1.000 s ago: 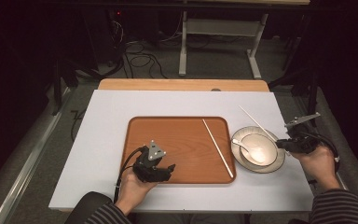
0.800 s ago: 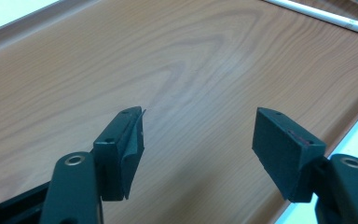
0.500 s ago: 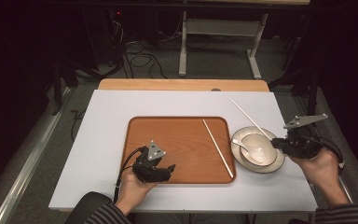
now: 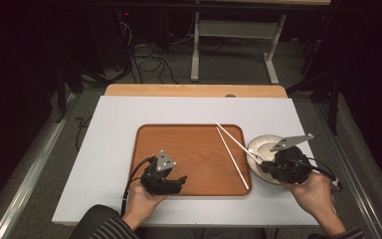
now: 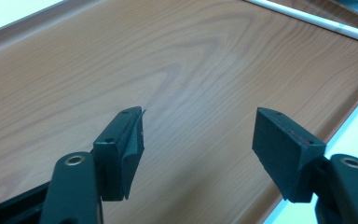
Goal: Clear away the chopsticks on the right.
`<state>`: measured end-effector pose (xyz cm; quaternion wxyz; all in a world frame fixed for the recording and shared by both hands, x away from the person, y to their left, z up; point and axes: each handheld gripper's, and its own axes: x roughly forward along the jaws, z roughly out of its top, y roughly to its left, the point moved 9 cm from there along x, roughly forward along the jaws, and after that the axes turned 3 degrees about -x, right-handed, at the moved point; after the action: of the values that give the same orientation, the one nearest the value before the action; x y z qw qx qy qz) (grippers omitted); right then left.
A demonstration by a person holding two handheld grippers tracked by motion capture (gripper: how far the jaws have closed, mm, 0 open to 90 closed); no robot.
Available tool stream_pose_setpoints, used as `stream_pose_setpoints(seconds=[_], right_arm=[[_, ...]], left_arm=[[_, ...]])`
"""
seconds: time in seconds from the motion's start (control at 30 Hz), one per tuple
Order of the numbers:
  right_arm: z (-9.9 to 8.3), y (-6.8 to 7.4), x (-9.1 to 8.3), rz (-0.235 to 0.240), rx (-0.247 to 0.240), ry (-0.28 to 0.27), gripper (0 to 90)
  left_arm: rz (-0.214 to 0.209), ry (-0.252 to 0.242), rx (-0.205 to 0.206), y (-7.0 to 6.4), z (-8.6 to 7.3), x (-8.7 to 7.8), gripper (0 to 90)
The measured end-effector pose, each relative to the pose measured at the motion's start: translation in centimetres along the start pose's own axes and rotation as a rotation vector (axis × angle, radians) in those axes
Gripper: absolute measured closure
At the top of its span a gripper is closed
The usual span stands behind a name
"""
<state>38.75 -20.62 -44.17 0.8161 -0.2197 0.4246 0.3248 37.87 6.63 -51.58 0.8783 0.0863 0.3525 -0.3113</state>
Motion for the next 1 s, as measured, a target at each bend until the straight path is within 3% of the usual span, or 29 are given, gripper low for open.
stream_pose_setpoints(seconds=[0.27, 0.37, 0.6, 0.97, 1.0], right_arm=[[0.8, 3.6, 3.5, 0.068, -0.003, 0.022, 86.0], [0.9, 4.2, 5.4, 0.062, -0.010, 0.055, 86.0], [0.9, 4.8, 7.9, 0.049, -0.014, 0.088, 86.0], [0.6, 5.0, 9.9, 0.026, -0.023, 0.126, 85.8], [0.5, 5.2, 10.0, 0.022, -0.005, 0.134, 85.7]], left_arm=[[-0.001, 0.001, 0.002, -0.1, 0.0, -0.1, 34.0], [-0.004, 0.004, 0.001, -0.1, 0.0, 0.0, 34.0], [-0.005, 0.003, 0.003, -0.1, -0.1, 0.0, 34.0], [-0.002, 0.007, 0.011, -0.1, -0.1, 0.0, 34.0], [0.000, 0.008, 0.009, -0.1, -0.1, 0.0, 34.0]])
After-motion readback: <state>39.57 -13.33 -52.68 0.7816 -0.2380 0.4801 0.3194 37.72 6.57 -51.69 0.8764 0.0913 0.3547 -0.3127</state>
